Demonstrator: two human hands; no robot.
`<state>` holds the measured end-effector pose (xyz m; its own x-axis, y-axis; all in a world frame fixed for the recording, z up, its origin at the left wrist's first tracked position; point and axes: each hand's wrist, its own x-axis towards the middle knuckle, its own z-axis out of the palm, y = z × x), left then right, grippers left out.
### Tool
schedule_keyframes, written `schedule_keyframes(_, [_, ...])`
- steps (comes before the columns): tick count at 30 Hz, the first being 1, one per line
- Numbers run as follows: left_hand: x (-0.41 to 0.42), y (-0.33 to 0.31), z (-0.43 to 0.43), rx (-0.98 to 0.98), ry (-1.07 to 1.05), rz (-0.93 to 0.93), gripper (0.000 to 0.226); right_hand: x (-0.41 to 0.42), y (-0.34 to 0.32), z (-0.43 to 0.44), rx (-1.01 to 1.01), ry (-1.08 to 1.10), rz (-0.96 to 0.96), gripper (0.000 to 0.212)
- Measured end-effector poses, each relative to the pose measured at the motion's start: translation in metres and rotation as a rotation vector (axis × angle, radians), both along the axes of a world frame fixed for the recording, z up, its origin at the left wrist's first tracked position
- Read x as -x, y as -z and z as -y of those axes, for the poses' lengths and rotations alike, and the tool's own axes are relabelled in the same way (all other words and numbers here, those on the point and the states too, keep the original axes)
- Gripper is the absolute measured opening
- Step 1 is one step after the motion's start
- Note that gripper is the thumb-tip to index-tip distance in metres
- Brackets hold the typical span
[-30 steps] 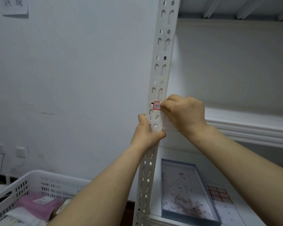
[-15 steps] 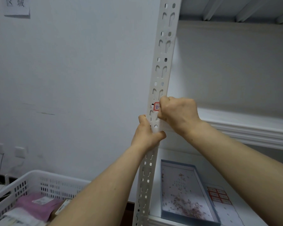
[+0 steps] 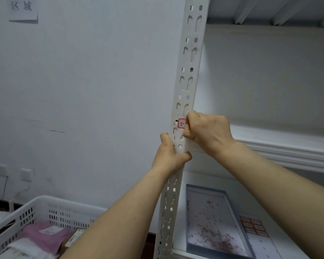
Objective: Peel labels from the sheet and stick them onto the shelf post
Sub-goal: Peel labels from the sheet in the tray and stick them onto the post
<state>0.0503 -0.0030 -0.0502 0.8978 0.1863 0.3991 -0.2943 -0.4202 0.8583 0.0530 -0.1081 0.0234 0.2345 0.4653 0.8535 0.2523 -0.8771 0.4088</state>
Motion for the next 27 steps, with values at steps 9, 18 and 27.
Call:
schedule_keyframes(9, [0.003,-0.001,0.001,0.016,0.0,-0.004,0.056,-0.004,0.007,0.01,-0.055,-0.06,0.03,0.016])
schedule_keyframes(18, [0.003,0.0,0.001,0.034,0.021,-0.005,0.055,-0.001,0.008,0.021,-0.11,-0.283,0.004,0.013])
schedule_keyframes(27, [0.001,0.0,0.0,0.019,0.013,-0.006,0.053,-0.005,-0.001,0.012,0.022,-0.067,0.092,0.02])
